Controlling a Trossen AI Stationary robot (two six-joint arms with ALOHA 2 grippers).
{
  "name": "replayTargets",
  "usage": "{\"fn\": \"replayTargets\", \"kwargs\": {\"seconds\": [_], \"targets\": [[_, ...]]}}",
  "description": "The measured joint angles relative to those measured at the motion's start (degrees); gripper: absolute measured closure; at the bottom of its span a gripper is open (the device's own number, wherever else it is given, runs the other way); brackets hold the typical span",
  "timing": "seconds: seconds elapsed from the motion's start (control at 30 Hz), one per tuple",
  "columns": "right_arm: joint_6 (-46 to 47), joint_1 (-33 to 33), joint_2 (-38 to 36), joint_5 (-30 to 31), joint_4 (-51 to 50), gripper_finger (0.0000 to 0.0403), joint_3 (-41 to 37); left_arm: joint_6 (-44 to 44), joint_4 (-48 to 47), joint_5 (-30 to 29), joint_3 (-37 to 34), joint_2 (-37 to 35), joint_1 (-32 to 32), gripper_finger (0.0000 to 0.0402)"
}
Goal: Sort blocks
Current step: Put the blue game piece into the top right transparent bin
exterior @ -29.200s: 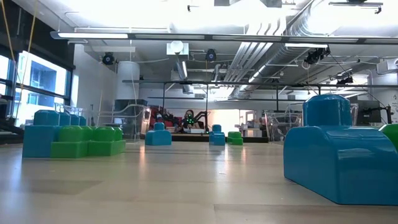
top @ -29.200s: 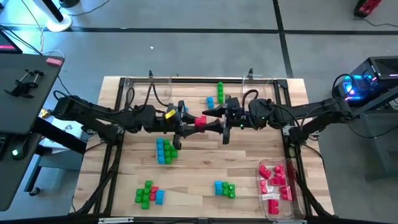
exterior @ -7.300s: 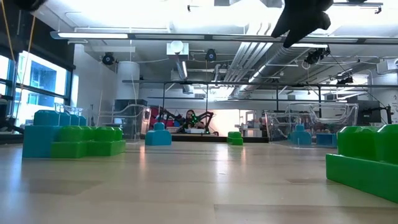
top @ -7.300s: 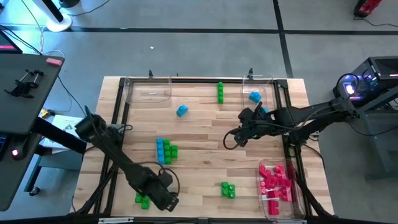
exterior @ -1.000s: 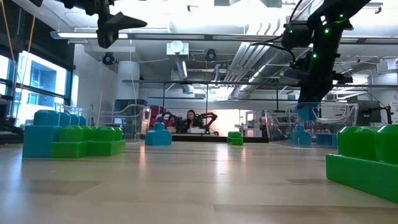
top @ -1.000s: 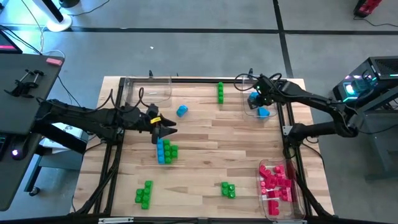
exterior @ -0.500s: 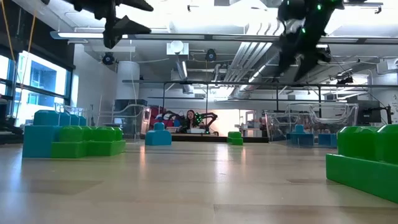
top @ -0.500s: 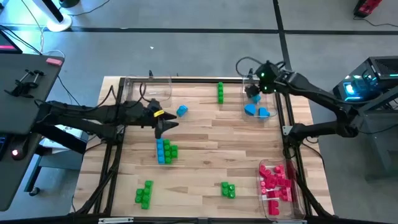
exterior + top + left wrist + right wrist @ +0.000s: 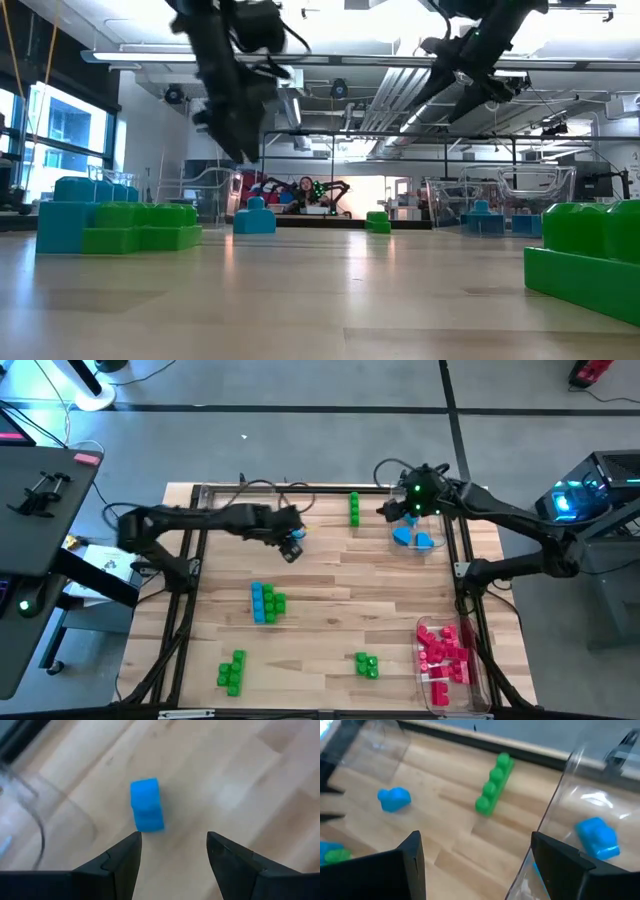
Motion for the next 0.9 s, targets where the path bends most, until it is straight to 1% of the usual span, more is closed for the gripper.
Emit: {"fn": "replayTargets", "kwargs": {"seconds": [0.1,0.27,0.5,0.63,0.9], "targets": [[2.0,2.0,0.0,0.0,0.0,0.0165,-2.1,1.3,0.6,-2.7,3.0,5.2,1.4,0.019],[5.5,5.0,0.0,0.0,0.4,0.0165,-5.1,2.9,0.1,-3.3,5.9,10.8,3.5,0.019],[7.0,7.8,0.0,0.1,1.6,0.0165,-6.9,2.1,-2.8,-1.8,6.0,12.9,5.8,0.019],[7.3,8.3,0.0,0.6,3.0,0.0165,-7.0,1.7,-2.7,3.0,5.9,13.2,6.7,0.019],[7.8,8.3,0.0,1.1,3.5,0.0165,-7.0,0.2,-2.2,3.3,5.4,14.5,6.7,0.019]]}}
